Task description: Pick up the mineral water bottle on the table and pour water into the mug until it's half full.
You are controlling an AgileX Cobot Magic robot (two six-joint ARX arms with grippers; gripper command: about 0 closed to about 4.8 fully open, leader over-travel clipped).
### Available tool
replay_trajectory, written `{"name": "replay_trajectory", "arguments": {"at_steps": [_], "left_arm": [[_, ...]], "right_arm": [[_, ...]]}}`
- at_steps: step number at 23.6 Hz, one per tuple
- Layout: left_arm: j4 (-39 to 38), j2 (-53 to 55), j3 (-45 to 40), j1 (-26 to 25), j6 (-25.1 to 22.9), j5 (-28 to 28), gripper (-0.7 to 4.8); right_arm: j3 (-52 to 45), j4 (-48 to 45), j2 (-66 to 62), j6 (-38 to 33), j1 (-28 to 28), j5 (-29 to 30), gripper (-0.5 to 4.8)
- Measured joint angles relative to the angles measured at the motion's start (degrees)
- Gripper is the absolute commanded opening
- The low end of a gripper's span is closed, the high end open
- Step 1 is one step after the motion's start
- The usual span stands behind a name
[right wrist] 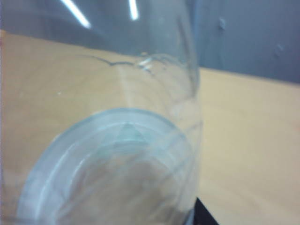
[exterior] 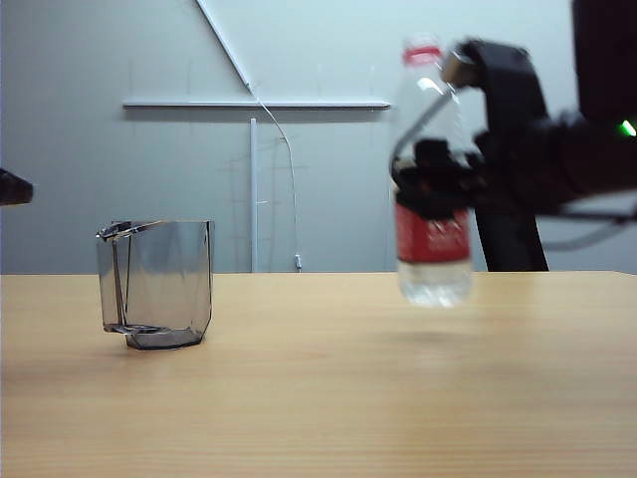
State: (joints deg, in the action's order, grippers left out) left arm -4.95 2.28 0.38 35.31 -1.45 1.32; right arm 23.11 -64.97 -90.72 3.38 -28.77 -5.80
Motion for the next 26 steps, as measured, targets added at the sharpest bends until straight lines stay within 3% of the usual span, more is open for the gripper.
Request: {"name": "replay_trajectory", "arguments": {"at_steps": [2, 6, 9, 17, 26], "left_arm": [[0.0, -0.2, 0.0, -2.4, 0.0, 0.0, -0.02], [0.0, -1.5, 0.0, -7.2, 0.0, -0.2, -0.02], [0.0, -1.5, 0.0, -9.3, 0.0, -0.2, -0.02], [0.0, -2.0, 0.0, -12.8, 0.0, -0.2, -0.02], [0.0, -2.0, 0.0, -12.9, 0.0, -0.2, -0.02]], "right_arm": [[3.7, 5.6, 1.8, 2.6, -0.8, 0.7, 2.91], [15.8, 25.2, 1.6, 15.3, -4.9, 1.1, 2.91], [21.0, 33.0, 1.5, 21.7, -6.5, 2.4, 2.91], [29.0, 37.9, -2.8, 33.5, -7.1, 1.9, 2.91], [31.6, 41.1, -7.6, 44.4, -8.1, -0.3, 2.91]]}}
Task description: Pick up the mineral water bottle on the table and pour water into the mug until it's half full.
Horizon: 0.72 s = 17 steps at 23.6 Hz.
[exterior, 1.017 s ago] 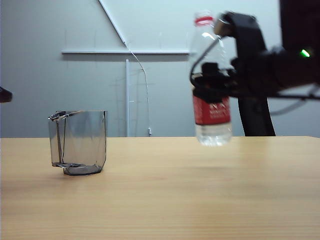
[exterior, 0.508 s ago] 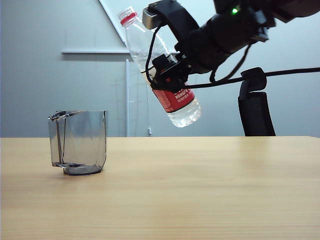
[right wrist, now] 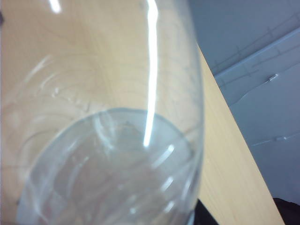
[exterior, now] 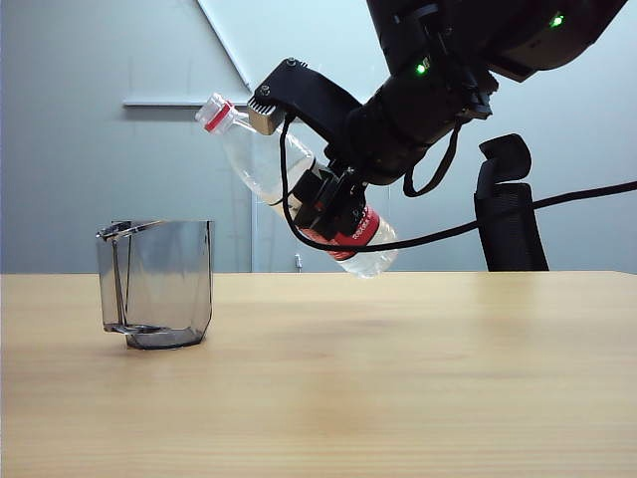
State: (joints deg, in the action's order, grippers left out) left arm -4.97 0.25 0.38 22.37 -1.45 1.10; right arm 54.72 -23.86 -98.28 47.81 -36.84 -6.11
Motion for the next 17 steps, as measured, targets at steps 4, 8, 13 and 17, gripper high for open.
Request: {"name": "replay_trajectory", "arguments": {"at_steps": [4, 8, 13, 17], "left_arm": [[0.0, 0.0, 0.0, 0.0, 0.0, 0.0, -0.02], [0.0, 0.0, 0.0, 0.0, 0.0, 0.0, -0.02], [0.0, 0.0, 0.0, 0.0, 0.0, 0.0, -0.02], [0.0, 0.0, 0.0, 0.0, 0.0, 0.0, -0.02]], "right_arm": [[1.3, -0.6, -1.2, 4.3, -0.2, -0.2, 2.91], [3.5, -0.6, -4.6, 13.5, -0.5, -2.9, 2.91], [4.2, -0.3, -5.3, 20.1, -0.5, -3.3, 2.91], [4.2, -0.4, -5.3, 21.7, -0.5, -3.5, 2.91]]}}
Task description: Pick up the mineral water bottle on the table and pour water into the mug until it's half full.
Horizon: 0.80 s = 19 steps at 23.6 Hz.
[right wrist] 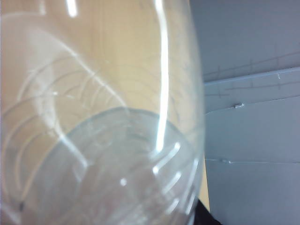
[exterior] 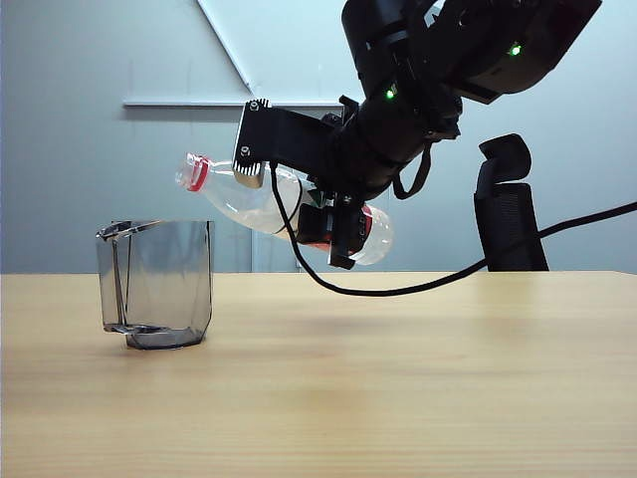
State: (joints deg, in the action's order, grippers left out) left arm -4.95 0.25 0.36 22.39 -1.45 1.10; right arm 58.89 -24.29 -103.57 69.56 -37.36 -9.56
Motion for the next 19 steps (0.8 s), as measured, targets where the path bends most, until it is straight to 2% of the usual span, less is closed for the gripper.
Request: {"name": "replay_trajectory", "arguments": {"at_steps": [19], "left_arm": [[0.0, 0.0, 0.0, 0.0, 0.0, 0.0, -0.02]], "right_arm": [[0.0, -2.8, 0.0, 13.4, -0.1, -4.2, 2.91]]}}
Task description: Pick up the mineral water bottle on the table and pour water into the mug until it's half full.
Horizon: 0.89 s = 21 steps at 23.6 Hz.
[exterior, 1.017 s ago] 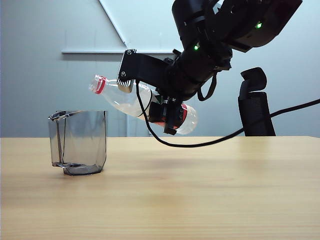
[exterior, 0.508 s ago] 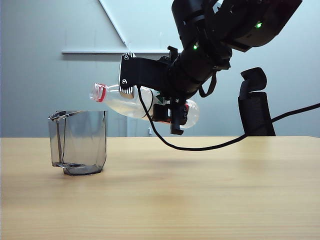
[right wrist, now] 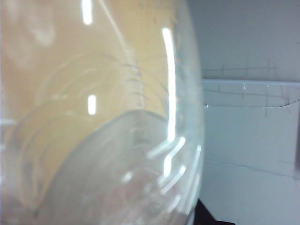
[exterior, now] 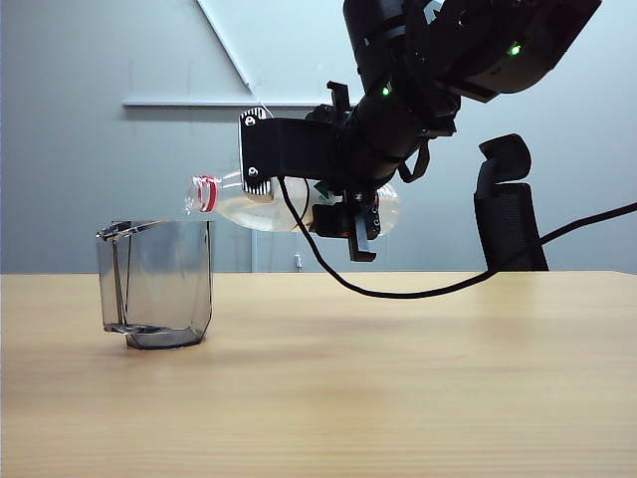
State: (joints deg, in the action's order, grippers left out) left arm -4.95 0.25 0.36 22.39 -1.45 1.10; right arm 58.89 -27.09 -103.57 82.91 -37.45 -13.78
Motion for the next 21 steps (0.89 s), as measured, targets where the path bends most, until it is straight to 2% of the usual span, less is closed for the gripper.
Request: {"name": "replay_trajectory", "arguments": {"at_steps": [21], "left_arm": [[0.0, 0.0, 0.0, 0.0, 0.0, 0.0, -0.02]], "right_arm": [[0.3, -1.9, 0.0, 5.1, 0.0, -1.7, 2.92]]}}
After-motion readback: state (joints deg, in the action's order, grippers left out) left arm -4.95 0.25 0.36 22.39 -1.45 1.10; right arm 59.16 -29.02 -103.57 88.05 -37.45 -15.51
